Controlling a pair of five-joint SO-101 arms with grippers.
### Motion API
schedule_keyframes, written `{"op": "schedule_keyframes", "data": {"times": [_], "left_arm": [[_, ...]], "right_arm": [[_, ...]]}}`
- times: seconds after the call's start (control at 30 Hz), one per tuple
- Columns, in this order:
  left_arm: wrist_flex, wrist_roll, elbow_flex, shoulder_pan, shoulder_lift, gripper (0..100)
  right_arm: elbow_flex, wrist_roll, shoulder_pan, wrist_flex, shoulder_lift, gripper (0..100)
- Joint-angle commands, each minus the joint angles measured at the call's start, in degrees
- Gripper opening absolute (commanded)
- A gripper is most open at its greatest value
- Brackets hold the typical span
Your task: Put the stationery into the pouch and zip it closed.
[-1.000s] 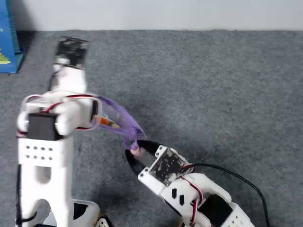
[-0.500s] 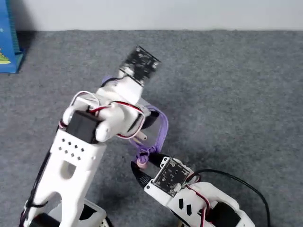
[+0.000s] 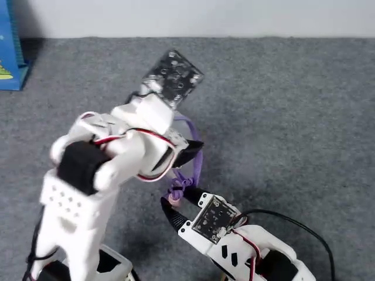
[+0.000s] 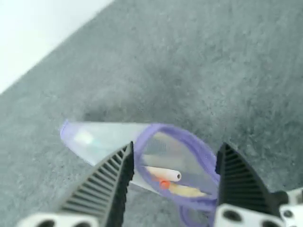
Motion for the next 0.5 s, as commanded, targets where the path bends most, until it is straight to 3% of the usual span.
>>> {"op": "schedule_keyframes", "data": {"times": [0.0,0.47], "left_arm": [[3.78,0.09,-7.34,0.00,-0.09,27],[3.69,2.99,-7.43,-5.54,-5.54,27]], "right_arm": [[-1.05,0.00,-0.22,-1.71,-0.84,0.7],[-5.27,-2.73,0.40,-1.63,-0.84,0.7]]}}
